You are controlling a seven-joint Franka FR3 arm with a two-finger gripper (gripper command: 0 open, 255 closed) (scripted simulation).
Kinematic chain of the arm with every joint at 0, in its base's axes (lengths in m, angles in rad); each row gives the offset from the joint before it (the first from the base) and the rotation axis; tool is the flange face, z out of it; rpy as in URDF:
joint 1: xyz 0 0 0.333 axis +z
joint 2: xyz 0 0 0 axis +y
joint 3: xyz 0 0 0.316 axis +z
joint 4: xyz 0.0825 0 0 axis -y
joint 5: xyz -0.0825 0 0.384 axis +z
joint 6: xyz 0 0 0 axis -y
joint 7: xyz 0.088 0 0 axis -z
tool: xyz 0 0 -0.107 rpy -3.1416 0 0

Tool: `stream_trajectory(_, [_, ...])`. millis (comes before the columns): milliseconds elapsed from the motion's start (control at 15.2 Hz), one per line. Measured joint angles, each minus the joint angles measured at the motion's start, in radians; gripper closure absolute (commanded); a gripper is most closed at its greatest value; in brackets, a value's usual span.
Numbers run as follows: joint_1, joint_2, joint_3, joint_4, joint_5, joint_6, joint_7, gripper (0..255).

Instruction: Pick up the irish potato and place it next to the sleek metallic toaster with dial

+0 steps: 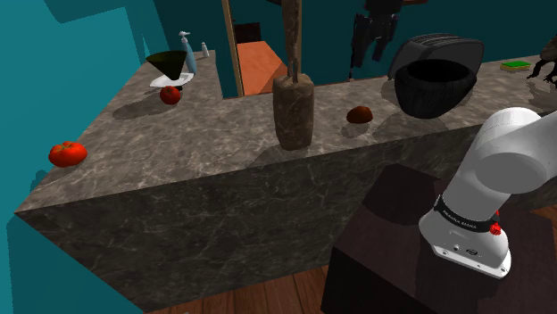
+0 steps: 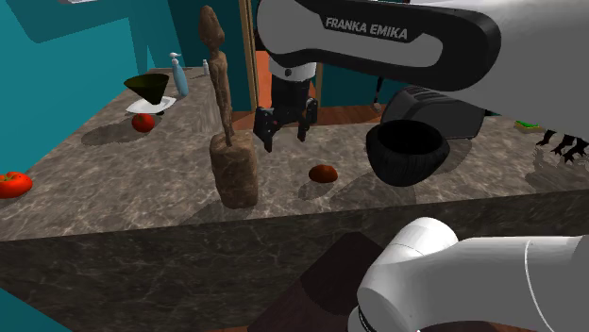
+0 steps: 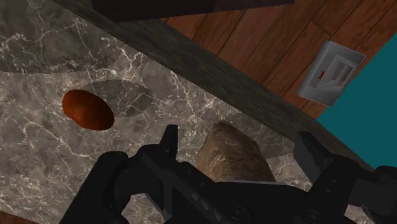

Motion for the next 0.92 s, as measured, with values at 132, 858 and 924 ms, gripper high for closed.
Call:
stream_trajectory(132, [0.002, -0.003, -0.006, -0.014, -0.009, 0.011, -0.019, 0])
stream_trajectory(858, [0.011, -0.089, -0.165, -0.325, -0.251, 0.263, -0.443, 0])
stream_trajectory(924, [0.009, -0.086, -0.185, -0.344, -0.278, 0.292, -0.484, 0])
